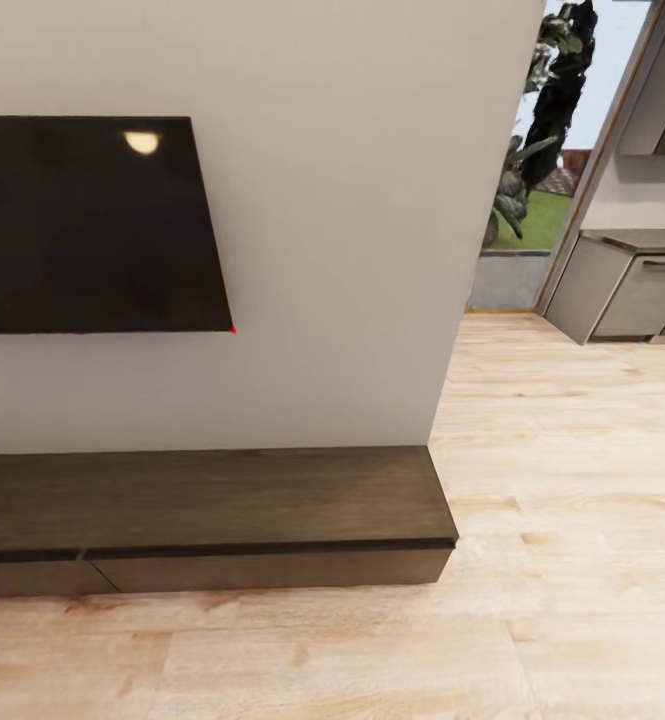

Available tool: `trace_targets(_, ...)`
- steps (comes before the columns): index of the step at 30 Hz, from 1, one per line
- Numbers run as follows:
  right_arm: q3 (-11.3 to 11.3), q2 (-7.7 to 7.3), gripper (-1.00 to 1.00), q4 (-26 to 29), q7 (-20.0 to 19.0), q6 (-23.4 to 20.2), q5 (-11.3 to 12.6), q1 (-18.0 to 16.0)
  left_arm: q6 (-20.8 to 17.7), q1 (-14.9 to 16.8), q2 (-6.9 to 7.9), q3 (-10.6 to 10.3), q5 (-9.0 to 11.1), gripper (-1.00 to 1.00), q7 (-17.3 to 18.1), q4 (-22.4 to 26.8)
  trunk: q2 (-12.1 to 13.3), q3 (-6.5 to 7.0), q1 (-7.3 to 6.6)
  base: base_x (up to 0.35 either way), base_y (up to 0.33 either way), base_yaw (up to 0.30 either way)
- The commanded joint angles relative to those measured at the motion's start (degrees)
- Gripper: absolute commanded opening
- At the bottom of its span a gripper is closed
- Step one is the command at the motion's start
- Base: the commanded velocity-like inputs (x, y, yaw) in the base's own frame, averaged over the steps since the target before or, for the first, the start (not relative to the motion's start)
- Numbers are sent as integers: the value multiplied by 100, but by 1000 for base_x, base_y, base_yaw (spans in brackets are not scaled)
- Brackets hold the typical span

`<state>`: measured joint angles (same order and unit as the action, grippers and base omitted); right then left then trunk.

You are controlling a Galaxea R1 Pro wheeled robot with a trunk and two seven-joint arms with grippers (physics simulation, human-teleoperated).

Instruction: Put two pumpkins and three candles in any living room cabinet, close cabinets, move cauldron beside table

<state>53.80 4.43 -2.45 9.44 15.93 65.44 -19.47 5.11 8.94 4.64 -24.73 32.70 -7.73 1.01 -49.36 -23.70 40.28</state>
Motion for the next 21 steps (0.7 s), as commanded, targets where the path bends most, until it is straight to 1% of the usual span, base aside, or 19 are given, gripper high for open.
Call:
trace_targets(1, 43, 6, 100, -15, 5, 15, 31, -5, 8, -5, -5, -49, 44, 100, -18, 6, 37, 13, -22, 0, 0, 0)
trace_targets(2, 43, 6, 100, -16, 5, 15, 31, -5, 8, -7, -9, -49, 42, 100, -18, 6, 78, 31, -44, 0, 0, 0)
trace_targets(6, 43, 14, 100, -8, 5, 28, 3, -4, 51, -14, -22, -48, 60, 100, -19, 10, 78, 31, -44, 0, 0, 0)
trace_targets(11, 50, 20, 100, 10, 5, 63, 6, -4, 83, -15, 52, -49, 26, 100, -33, 22, 78, 31, -44, 0, 0, 0)
trace_targets(17, 52, 12, 100, 0, 5, 58, 18, -4, 86, -15, -17, -37, 73, 100, -28, 40, 78, 31, -44, 0, 0, 0)
trace_targets(21, 52, 14, 100, 4, 5, 66, 25, -4, 87, -14, -12, -16, 72, 100, -22, 47, 78, 31, -44, 0, 0, 0)
